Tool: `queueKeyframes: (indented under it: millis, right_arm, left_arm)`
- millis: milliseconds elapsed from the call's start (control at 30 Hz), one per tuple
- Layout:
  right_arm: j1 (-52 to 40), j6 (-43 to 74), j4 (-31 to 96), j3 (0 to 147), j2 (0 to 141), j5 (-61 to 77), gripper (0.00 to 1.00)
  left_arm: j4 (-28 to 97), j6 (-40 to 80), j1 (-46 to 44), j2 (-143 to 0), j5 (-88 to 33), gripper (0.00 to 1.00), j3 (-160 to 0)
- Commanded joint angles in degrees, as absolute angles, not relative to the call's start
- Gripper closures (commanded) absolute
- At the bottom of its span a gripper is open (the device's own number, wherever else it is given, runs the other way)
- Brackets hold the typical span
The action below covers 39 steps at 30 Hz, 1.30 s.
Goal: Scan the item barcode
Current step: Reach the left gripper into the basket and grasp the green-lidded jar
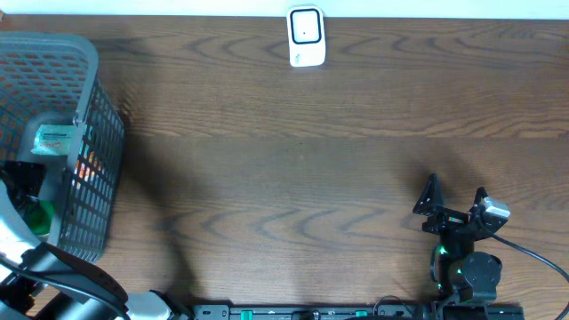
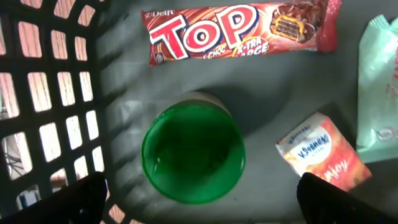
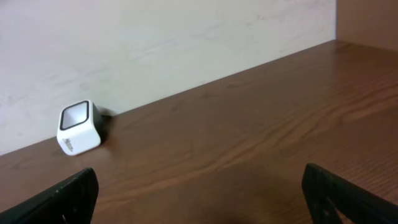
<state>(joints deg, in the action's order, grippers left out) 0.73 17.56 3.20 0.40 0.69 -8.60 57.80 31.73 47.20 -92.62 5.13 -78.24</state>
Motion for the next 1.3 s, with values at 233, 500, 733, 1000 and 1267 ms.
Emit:
queueKeyframes:
  millis: [233, 500, 733, 1000, 1267]
  right_arm:
    - [0.78, 17.76, 3.44, 0.32, 0.38, -8.71, 0.01]
    - [0.8, 17.76, 3.44, 0.32, 0.38, -8.71, 0.01]
    - [0.8, 17.76, 3.44, 0.32, 0.38, -8.71, 0.01]
    - [0.78, 17.76, 3.44, 0.32, 0.38, -8.71, 0.01]
    - [0.8, 17.76, 3.44, 0.32, 0.38, -8.71, 0.01]
  left_arm:
    - [55.35, 32.25, 49.47, -94.24, 7.14, 0.02, -76.07]
    - [55.05, 32.25, 50.81, -100.84, 6.24, 0.02, -76.07]
    - [54.06, 32.21, 50.81, -103.77, 5.78, 0.02, -76.07]
    - [55.35, 31.97, 50.83, -104.29, 5.82, 0.05, -76.05]
    - [57.28, 31.81, 50.83, -104.29, 5.76, 0.21, -76.03]
